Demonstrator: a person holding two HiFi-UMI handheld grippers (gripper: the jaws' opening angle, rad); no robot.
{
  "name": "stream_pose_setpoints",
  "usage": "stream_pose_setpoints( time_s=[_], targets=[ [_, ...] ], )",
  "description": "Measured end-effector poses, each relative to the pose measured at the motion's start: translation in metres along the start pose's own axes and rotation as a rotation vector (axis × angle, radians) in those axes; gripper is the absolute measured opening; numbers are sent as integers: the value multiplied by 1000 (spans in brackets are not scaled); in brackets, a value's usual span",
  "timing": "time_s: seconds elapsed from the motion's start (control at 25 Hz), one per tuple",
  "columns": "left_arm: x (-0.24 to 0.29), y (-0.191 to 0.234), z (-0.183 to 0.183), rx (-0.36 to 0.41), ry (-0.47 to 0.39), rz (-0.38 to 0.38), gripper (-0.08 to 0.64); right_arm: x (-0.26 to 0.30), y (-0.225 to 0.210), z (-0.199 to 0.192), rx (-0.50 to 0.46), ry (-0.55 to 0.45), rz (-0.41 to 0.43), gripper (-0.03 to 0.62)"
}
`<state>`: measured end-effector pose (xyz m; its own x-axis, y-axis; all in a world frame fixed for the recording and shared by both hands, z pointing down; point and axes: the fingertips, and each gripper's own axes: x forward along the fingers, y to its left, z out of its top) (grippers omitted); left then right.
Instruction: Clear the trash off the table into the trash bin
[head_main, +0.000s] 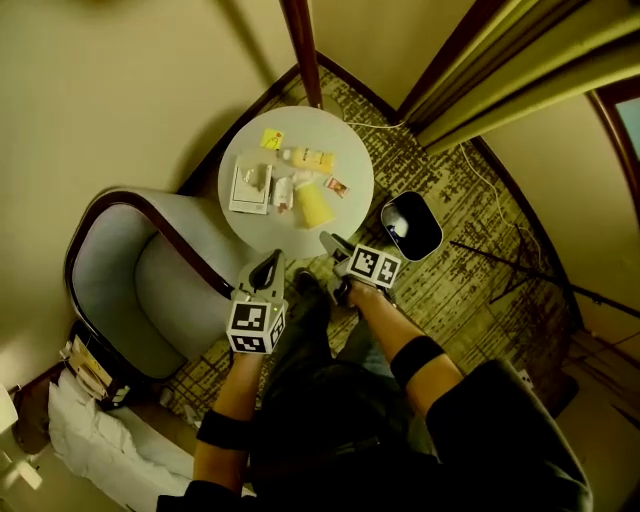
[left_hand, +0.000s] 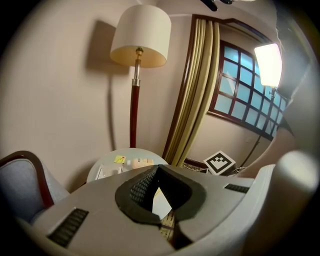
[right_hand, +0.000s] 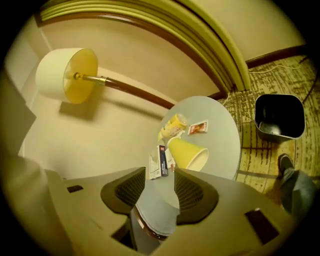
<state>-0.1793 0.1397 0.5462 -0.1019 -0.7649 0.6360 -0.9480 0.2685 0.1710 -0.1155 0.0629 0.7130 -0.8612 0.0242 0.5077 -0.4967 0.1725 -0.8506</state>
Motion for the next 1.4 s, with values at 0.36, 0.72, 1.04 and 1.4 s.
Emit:
stream_pose_setpoints(
  time_s=[0.36,0.72,1.04,1.4],
  targets=[
    [28,14,-23,6,36,-27,0,43,-53,4,137,-90,-34,201],
    [32,25,-33,5,57,-28,0,79,-67,11,239,-107,-37,201],
    [29,32,-41,-12,65,-16,0,90,-63,6,251,-73,8,57],
    [26,34,-40,-30,57,-10,0,81,-31,15,150,-62,84,28]
  ],
)
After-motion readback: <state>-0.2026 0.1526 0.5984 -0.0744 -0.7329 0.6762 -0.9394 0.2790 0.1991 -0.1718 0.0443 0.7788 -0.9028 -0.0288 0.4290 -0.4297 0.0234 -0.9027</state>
